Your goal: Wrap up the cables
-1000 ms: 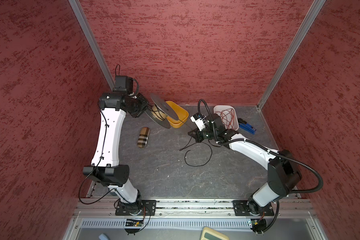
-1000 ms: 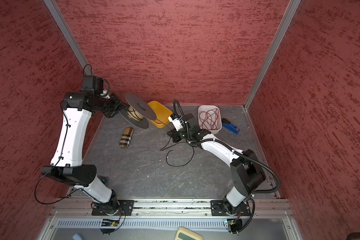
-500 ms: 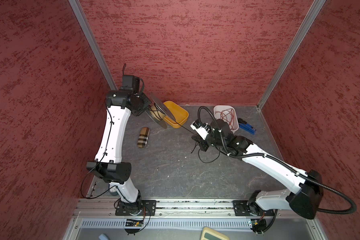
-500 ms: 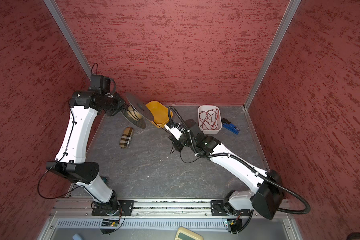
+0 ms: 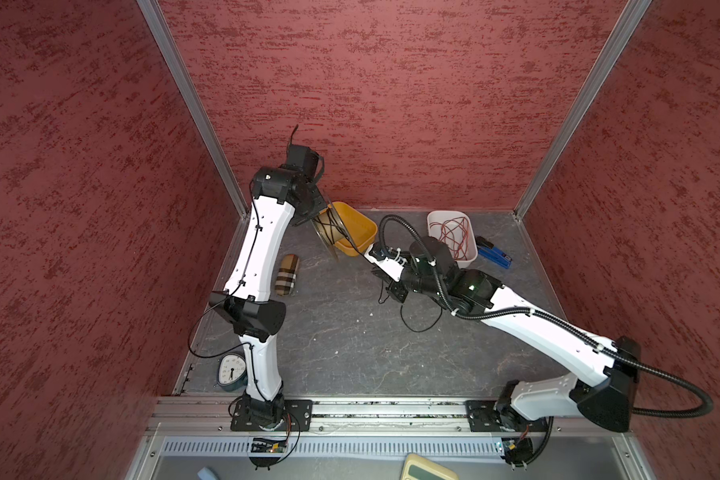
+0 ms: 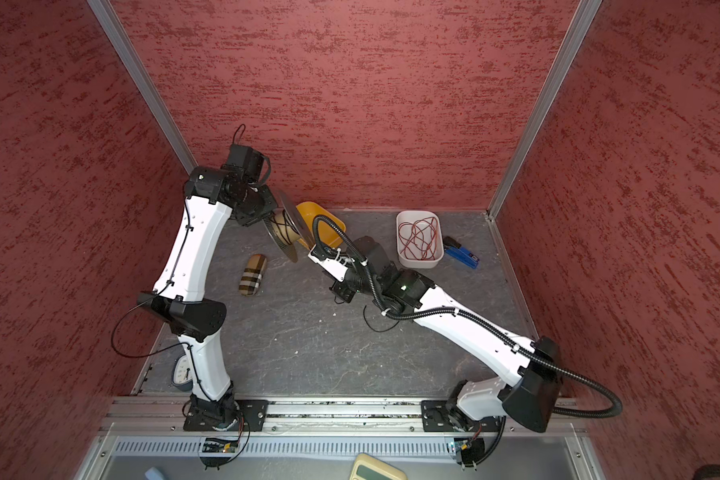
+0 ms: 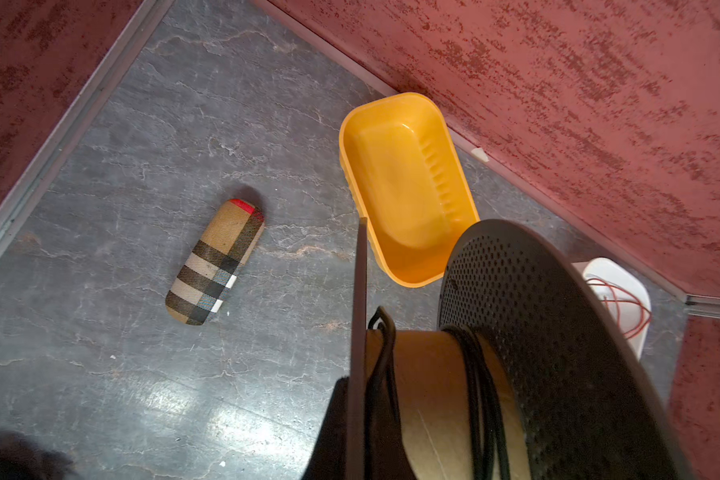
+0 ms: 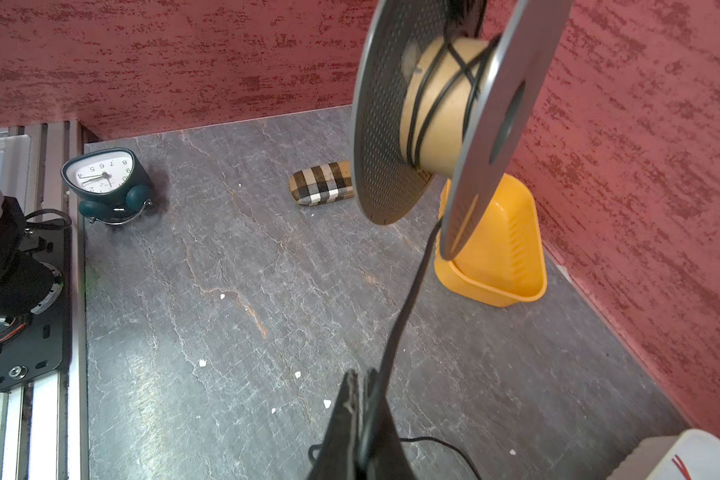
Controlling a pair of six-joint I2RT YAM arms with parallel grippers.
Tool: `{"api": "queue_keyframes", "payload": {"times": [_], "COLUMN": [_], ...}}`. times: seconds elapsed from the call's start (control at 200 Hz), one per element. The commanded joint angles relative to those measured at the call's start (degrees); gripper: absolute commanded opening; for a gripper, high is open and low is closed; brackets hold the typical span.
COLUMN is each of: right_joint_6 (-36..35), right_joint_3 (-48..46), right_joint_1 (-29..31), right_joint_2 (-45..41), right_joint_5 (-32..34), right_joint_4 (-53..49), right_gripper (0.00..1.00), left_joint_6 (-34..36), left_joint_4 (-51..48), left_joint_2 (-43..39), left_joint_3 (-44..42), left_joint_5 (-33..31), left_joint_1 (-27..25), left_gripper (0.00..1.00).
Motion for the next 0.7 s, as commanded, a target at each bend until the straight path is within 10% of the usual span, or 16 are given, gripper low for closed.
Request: {"api": "queue_keyframes", "payload": {"times": [0.0, 0.696], "right_joint_6": [-4.0, -4.3], "right_joint_3": [3.8, 12.2], "right_joint_1": [1.7, 9.4], "right_joint_2": [0.3, 7.7], "right_joint_5": [-0.6, -7.2], "right_joint_4": [1.8, 5.5], "right_gripper": [0.00, 0.01], "left_joint_6": [1.0, -0.3], "left_joint_4": [0.6, -3.1], "left_joint_2": [0.8, 3.5], "left_joint_3": [1.7, 2.3], "left_joint_5": [-10.0, -8.8], "left_joint_1": [-1.4, -2.6], "left_gripper": [0.00, 0.00]}}
